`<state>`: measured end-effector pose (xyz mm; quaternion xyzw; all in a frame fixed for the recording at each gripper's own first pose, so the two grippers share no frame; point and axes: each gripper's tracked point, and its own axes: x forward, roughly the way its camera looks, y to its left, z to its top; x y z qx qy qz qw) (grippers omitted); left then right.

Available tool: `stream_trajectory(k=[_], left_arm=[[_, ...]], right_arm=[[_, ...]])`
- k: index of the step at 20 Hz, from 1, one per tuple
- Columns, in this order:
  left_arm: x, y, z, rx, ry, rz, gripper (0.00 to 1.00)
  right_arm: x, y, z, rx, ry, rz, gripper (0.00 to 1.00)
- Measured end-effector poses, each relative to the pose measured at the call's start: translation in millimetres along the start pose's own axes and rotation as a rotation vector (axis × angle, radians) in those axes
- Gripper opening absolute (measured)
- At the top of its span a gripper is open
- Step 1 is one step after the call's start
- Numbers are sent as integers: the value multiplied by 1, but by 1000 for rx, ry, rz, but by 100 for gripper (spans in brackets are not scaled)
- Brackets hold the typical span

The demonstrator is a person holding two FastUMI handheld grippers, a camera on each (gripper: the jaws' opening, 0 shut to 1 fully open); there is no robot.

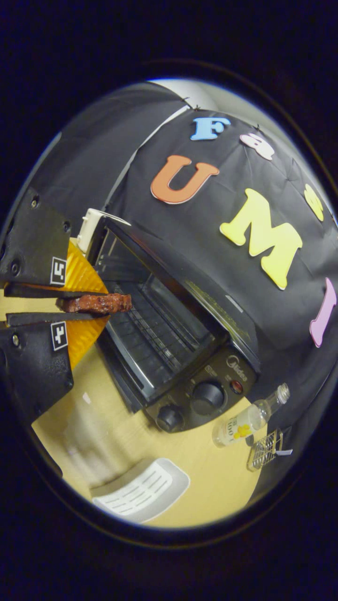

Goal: Open the electric oven with the left hand, put the food in, and close the electric oven.

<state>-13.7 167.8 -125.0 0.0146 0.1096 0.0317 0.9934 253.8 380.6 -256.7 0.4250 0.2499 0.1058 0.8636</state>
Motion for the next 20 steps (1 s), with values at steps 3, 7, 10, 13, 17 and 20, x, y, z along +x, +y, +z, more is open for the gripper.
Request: stream_trajectory(k=[3,7,10,13,17,20], left_arm=[[-3,16,-9,-13,15,32,97],[-3,36,-19,1,41,66,97],[0,48,-24,12,59,82,97],[5,50,-24,7,64,83,97],[17,48,-20,-10,62,71,97],[22,43,-19,-7,59,54,97]], right_arm=[[29,8,6,56,-60,-20,15],[59,8,15,65,-108,-52,15],[76,3,13,56,-110,-74,16],[85,-1,14,24,-122,-97,19],[84,-10,21,-53,-155,-147,37],[79,-14,27,-139,-179,-186,47]])
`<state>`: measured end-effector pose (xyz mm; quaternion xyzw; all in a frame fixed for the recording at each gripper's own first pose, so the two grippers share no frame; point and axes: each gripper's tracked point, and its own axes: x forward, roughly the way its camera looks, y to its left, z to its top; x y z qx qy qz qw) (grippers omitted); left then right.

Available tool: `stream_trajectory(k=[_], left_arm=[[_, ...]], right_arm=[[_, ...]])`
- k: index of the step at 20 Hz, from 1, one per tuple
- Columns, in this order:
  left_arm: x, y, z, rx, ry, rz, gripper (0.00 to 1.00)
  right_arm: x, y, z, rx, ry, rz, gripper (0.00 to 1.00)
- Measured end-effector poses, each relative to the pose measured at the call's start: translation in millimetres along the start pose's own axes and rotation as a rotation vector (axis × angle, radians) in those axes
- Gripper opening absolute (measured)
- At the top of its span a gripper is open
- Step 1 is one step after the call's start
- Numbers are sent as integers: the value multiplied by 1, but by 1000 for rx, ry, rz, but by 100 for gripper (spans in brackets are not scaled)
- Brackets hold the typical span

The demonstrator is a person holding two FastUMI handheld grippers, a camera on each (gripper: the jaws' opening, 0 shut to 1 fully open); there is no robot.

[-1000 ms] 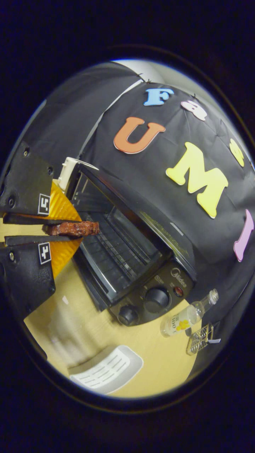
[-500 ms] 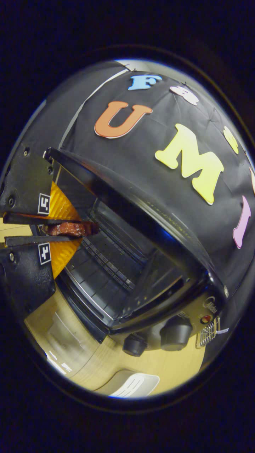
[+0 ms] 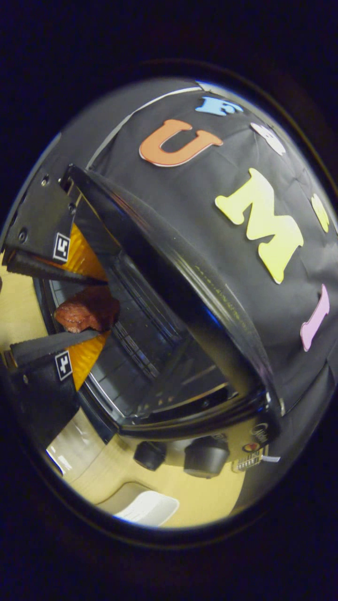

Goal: Open the electric oven with the left hand, put the food in, and close the electric oven.

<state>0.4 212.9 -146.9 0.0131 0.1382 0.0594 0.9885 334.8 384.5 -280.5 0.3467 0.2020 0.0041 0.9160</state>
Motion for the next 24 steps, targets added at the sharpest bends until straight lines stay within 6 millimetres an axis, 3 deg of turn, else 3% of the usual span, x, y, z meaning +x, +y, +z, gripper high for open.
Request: stream_trajectory(k=[1,4,5,8,11,14,16,22,24], left_arm=[[0,0,1,2,-4,-5,97],[2,-3,1,5,-2,-17,96],[2,-5,2,5,-4,-22,97],[4,-7,3,0,-5,-31,97],[3,-14,15,11,-19,-44,97],[3,-21,25,31,-41,-57,97],[0,-26,34,43,-57,-61,97],[-13,-44,54,57,-115,-72,97],[-16,-55,57,54,-130,-68,97]], right_arm=[[1,-1,1,-23,-11,-5,63],[-4,-4,7,-109,-38,-24,75],[-8,-1,9,-131,-38,-12,85],[-17,3,11,-180,-29,3,87],[-42,3,15,-233,-3,18,89],[-79,10,25,-285,7,71,88],[-108,6,36,-352,9,90,95],[-209,-18,104,-528,-44,119,95],[-237,-37,124,-585,-47,98,98]])
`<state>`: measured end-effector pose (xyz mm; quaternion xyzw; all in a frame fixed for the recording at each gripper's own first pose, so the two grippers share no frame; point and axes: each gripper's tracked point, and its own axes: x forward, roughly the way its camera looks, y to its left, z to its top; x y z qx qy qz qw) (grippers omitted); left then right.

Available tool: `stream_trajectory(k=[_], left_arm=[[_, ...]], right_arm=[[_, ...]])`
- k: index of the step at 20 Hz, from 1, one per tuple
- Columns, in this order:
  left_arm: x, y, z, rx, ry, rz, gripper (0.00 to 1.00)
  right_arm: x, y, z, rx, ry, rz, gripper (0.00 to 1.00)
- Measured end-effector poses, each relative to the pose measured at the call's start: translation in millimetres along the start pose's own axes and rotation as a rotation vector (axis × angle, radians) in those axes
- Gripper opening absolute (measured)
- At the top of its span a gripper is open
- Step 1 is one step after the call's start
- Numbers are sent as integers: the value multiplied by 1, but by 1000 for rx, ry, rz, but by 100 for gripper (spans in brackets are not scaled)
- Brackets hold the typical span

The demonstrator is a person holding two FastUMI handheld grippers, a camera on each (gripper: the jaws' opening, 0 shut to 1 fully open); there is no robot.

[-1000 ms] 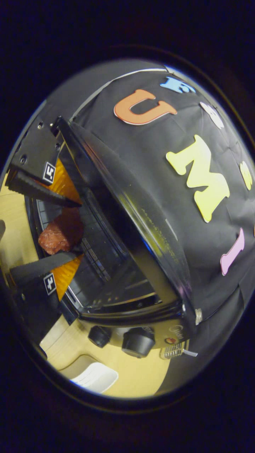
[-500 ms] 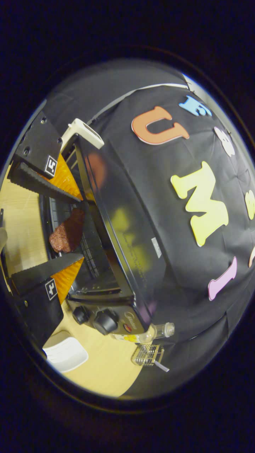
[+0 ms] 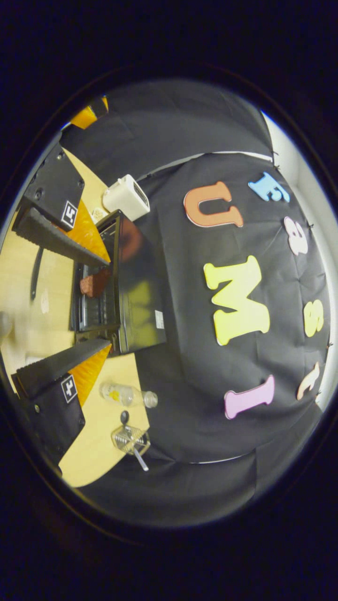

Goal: Open the electric oven with the left hand, put the food in, and close the electric oven.

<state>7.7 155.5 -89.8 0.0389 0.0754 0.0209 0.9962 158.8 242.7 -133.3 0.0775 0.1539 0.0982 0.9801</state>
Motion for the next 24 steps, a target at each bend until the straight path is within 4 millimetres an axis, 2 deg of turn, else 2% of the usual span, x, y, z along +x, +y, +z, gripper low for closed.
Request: stream_trajectory(k=[3,5,8,9,12,16,18,20,23,24], left_arm=[[-1,-30,3,-3,-8,-19,97],[-1,-53,1,1,-6,-21,97],[-1,-84,-6,24,24,0,97],[-3,-95,-10,23,37,4,97],[-14,-110,-26,37,82,43,97],[-25,-134,-55,56,146,60,97],[-21,-143,-79,53,196,64,97],[-10,-154,-105,27,237,42,96],[15,-165,-141,21,282,-3,97],[25,-166,-150,31,285,-21,96]], right_arm=[[-55,-35,11,-70,-10,-9,98],[-88,-68,18,-113,-29,-29,98],[-135,-116,41,-135,-80,-37,98],[-145,-130,45,-141,-95,-35,98],[-176,-177,60,-144,-134,-25,98],[-200,-216,66,-165,-164,-28,99],[-207,-223,62,-174,-165,-35,99],[-208,-217,56,-176,-147,-34,99],[-205,-210,50,-190,-116,-72,97],[-207,-206,51,-196,-109,-95,99]])
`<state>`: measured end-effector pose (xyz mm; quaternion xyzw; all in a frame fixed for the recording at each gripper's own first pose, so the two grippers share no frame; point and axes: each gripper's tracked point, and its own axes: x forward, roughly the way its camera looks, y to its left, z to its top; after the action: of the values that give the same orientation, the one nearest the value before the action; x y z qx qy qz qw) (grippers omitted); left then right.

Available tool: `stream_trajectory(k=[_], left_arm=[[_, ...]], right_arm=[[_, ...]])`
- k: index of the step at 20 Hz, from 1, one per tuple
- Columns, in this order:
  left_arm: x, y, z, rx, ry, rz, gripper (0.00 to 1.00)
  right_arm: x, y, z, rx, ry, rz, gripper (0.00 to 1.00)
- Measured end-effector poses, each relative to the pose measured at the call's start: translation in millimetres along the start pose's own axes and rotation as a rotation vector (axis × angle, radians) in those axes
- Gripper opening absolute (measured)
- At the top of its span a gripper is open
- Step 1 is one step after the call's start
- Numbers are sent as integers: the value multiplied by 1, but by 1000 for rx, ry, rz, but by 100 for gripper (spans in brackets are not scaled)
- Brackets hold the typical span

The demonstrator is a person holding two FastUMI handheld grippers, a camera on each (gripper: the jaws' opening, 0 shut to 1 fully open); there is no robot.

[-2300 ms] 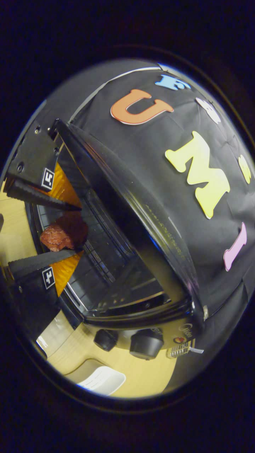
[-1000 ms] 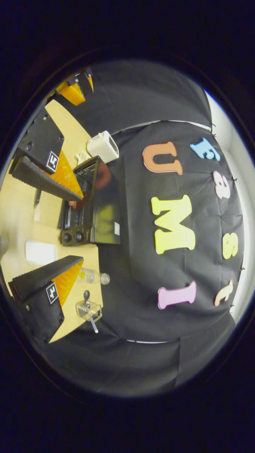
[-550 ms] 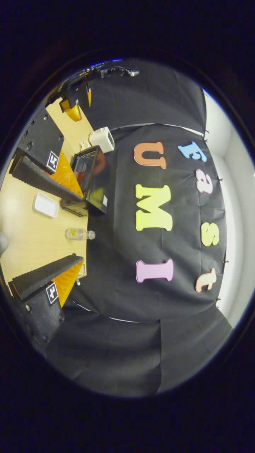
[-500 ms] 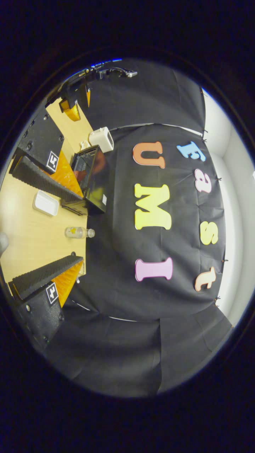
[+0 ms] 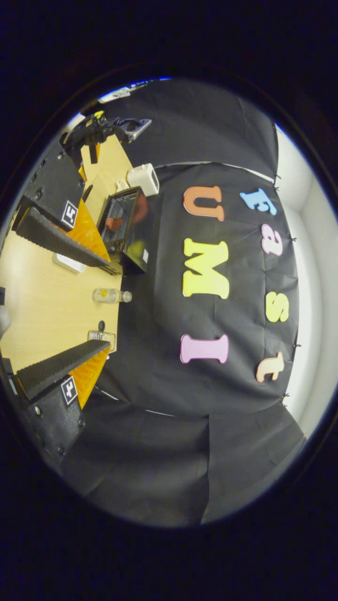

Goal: Open the electric oven with the left hand, put the food in, and close the electric oven.

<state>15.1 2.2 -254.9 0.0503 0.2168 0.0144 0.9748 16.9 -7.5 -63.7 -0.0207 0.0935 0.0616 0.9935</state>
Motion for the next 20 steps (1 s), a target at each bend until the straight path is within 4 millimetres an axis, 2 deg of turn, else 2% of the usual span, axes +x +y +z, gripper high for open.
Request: stream_trajectory(k=[2,5,9,11,14,18,19,20], left_arm=[[24,-7,-16,7,31,-28,97],[59,-9,-39,-11,79,-62,97],[89,-7,-63,-31,120,-67,97],[98,-6,-72,-30,142,-74,97],[108,-3,-73,-25,140,-75,97],[108,-5,-72,-36,142,-81,97],[109,-4,-72,-37,142,-81,100],[109,-4,-72,-38,145,-81,97]], right_arm=[[-2,7,10,-6,-6,-39,100],[-3,15,10,-29,20,-93,100],[-5,26,7,-24,47,-131,99],[-5,27,5,-30,66,-147,99],[-6,26,6,-29,73,-173,100],[-4,26,2,-20,84,-187,99],[-2,26,-1,-24,91,-188,100],[-1,25,-1,-27,92,-188,100]])
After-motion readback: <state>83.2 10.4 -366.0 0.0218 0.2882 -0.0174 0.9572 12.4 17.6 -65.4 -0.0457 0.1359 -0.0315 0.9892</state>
